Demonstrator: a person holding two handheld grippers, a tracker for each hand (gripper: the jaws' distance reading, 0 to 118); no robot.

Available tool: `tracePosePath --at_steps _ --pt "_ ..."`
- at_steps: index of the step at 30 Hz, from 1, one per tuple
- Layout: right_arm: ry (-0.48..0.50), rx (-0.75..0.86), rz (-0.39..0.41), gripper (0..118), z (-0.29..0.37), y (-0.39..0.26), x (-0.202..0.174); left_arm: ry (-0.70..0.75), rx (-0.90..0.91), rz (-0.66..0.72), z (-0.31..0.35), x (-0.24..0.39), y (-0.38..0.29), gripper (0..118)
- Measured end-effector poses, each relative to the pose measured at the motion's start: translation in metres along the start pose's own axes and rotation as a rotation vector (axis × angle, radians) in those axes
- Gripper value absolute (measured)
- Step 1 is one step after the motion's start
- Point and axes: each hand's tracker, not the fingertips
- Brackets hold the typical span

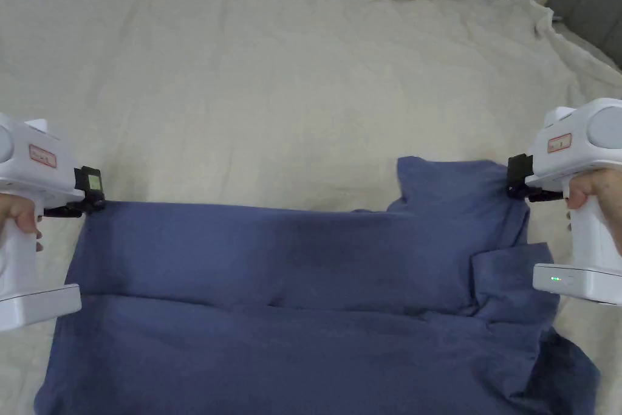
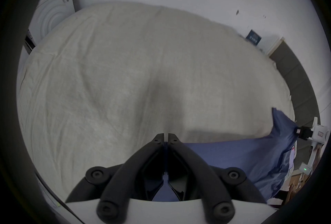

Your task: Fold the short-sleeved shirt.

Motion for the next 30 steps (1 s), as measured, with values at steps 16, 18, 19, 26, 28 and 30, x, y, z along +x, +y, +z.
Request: tracePosePath --at_steps 16,18,19,26,28,30 --pt "0.157 0.168 -0.075 1 0.114 -0.088 0.051 -0.12 0.16 0.061 0.11 -0.033 -0.086 0" --pt "0.155 0.17 -0.072 1 0.121 -0.105 0.057 -0.124 0.162 0.06 0.117 -0.036 -0.103 0" --pt "0.157 0.174 -0.073 1 0.124 -0.114 0.061 -0.125 0.165 0.064 0.12 -0.038 -0.111 0" --pt "0.15 0.139 -0.067 1 0.128 -0.177 0.076 -0.125 0.128 0.094 0.122 -0.052 -0.163 0" --pt "0.142 0.116 -0.068 1 0.123 -0.194 0.079 -0.116 0.112 0.094 0.118 -0.055 -0.178 0" --pt "0.131 0.085 -0.076 1 0.114 -0.212 0.081 -0.095 0.085 0.087 0.115 -0.053 -0.192 0"
